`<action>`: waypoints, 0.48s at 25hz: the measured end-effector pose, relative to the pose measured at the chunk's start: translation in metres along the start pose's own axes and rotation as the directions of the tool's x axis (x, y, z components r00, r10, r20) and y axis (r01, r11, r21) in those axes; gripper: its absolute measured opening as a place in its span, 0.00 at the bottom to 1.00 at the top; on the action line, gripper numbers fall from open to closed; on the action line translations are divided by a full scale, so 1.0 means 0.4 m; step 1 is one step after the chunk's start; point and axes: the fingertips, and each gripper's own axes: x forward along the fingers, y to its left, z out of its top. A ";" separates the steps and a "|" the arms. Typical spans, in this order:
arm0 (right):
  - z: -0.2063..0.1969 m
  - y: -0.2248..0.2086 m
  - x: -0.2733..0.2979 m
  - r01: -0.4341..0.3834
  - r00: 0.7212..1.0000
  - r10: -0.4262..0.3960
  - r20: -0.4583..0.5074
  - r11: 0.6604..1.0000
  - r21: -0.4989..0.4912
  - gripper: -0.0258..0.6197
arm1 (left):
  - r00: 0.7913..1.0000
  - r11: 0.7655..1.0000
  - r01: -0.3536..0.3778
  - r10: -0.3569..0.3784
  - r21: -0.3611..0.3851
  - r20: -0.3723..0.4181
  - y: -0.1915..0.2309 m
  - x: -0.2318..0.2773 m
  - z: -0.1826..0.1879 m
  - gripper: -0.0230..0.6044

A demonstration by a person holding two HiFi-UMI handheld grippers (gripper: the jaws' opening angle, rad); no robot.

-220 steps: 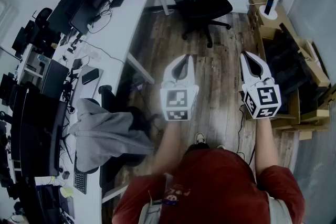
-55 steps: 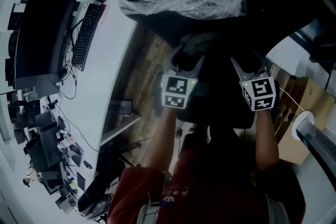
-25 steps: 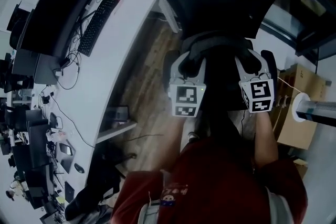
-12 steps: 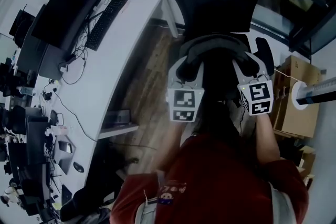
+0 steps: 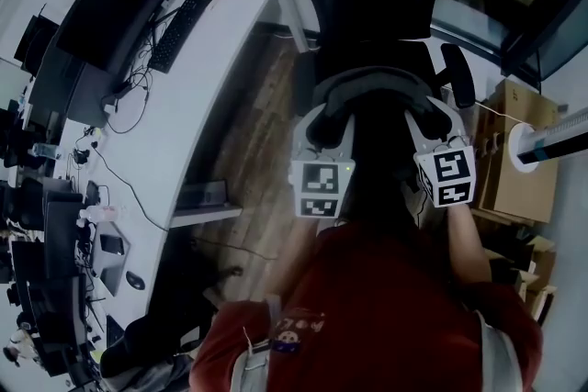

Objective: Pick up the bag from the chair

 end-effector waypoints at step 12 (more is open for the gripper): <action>-0.033 0.000 -0.045 0.007 1.000 -0.007 -0.009 1.000 0.013 0.27 | 1.000 1.000 0.013 -0.013 -0.002 -0.007 -0.047 -0.019 -0.016 0.29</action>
